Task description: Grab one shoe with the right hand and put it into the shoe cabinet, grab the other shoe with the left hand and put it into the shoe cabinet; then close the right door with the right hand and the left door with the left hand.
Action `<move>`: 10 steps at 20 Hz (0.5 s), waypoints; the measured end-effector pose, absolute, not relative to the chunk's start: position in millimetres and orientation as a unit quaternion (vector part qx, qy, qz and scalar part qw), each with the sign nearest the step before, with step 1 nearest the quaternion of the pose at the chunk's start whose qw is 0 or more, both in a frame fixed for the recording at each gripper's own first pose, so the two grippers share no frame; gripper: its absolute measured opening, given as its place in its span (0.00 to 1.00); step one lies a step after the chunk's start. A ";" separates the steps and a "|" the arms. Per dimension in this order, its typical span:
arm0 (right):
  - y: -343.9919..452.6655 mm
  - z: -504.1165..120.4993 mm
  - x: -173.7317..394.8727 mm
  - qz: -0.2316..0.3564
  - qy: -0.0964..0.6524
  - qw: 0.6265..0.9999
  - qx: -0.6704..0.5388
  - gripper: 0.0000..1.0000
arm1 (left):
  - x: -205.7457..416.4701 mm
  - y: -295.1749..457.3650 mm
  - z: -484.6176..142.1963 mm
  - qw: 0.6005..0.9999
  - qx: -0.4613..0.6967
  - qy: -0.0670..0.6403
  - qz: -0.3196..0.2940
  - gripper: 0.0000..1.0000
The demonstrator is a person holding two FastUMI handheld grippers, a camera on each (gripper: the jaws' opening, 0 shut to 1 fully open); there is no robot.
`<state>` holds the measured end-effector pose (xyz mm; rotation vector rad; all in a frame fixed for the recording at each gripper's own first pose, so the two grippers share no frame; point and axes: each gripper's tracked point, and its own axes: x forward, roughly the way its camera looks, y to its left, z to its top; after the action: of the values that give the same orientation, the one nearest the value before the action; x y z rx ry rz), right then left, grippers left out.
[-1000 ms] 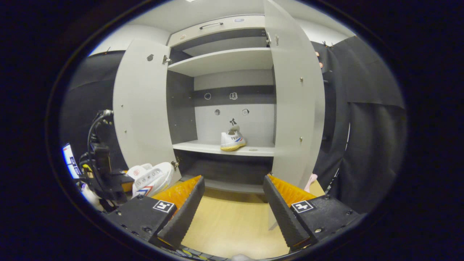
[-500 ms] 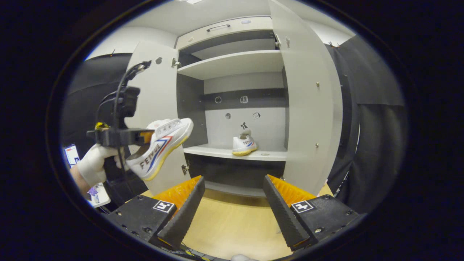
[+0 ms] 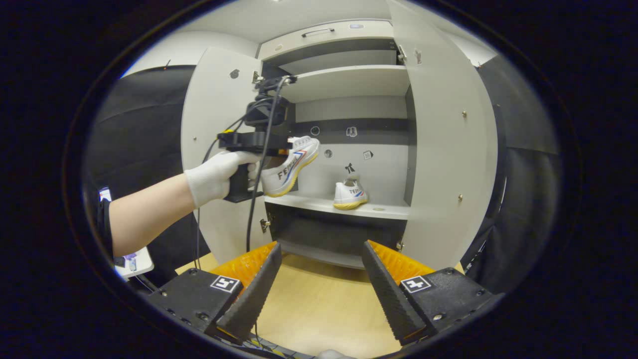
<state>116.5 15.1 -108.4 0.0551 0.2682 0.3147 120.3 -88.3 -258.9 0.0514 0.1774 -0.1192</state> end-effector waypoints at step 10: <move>7.6 -128.4 109.0 0.149 0.174 0.973 0.008 1.00 | 124.5 -87.0 -294.3 0.982 0.041 0.182 -0.037 0.02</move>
<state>109.0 7.6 -128.4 0.0152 0.3509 0.3014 124.5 -87.0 -294.3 0.0819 0.3664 -0.0739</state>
